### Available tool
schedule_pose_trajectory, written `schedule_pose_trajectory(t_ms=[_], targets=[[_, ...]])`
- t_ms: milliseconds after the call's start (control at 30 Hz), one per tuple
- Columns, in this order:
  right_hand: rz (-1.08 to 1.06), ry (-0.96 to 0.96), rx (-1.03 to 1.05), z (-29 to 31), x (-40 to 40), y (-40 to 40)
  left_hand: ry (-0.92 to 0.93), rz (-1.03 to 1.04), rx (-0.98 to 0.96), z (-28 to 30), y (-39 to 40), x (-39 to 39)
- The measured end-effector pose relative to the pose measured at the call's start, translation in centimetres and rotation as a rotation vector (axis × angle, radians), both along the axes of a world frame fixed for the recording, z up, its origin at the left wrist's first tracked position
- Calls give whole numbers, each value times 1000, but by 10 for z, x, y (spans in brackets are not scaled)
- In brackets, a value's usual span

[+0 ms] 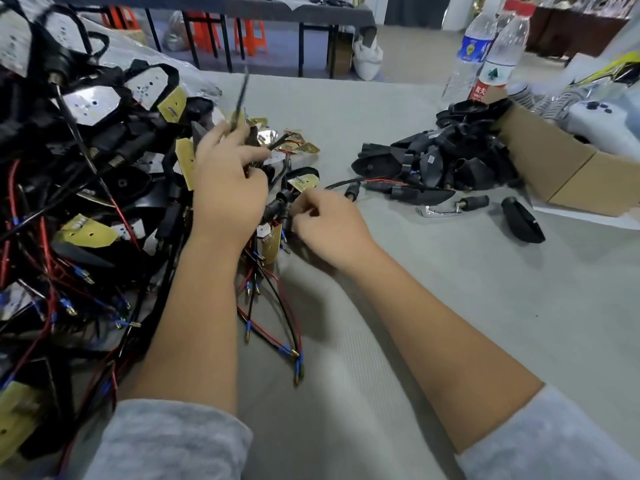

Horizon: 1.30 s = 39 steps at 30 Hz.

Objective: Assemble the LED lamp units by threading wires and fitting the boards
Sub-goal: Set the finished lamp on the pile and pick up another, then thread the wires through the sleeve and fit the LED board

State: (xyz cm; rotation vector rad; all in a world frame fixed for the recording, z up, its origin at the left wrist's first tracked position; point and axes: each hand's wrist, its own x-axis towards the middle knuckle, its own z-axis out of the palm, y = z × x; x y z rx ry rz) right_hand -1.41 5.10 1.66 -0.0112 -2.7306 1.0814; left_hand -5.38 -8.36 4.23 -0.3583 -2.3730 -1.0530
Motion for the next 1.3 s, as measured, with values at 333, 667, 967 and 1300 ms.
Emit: schedule_pose_trajectory(t_ms=[333,667,967,1300], targets=[[14,102,90,15,-68,1,81,3,-153,-12,8,2],[111,-209,432,20,-116,-12,-100,-54,-87,-13,27,14],[-8,154,810,24,-89,27,-130,84,-266,-18,19,4],[-174,214,619,18,-47,81,-133,135,-408,-20,19,1]])
